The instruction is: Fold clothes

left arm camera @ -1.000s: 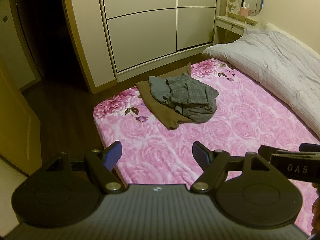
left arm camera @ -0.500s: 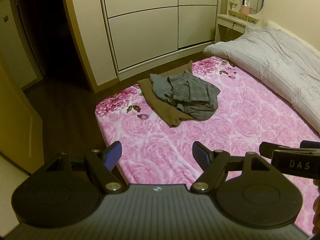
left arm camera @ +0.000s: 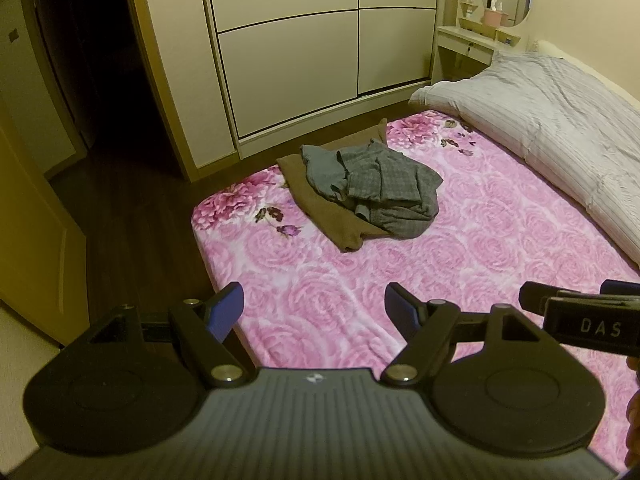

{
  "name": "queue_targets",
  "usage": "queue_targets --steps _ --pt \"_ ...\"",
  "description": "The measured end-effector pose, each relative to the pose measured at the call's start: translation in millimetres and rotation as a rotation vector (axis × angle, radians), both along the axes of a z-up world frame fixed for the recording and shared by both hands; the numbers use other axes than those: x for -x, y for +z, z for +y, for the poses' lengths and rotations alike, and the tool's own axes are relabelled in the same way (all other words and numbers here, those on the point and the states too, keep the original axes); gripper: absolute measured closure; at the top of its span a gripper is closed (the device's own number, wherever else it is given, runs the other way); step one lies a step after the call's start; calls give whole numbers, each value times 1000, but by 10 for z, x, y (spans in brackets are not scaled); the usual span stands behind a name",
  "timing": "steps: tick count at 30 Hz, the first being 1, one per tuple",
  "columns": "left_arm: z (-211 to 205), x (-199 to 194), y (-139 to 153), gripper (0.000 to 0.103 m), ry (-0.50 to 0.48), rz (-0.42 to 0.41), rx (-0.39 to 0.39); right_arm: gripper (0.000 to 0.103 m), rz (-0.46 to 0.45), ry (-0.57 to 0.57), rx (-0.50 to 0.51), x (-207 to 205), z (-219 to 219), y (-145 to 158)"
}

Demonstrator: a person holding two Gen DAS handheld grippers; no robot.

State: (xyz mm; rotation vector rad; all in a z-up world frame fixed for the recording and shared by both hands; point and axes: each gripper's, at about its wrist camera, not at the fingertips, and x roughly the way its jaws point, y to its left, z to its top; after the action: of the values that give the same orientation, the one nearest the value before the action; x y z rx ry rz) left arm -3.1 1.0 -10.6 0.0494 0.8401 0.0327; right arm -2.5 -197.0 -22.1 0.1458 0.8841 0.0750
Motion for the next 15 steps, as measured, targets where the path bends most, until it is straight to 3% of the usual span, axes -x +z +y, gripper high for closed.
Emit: queue_targets --steps 15 --pt "-22 -31 17 28 5 23 -13 1 8 7 -8 -61 -26 -30"
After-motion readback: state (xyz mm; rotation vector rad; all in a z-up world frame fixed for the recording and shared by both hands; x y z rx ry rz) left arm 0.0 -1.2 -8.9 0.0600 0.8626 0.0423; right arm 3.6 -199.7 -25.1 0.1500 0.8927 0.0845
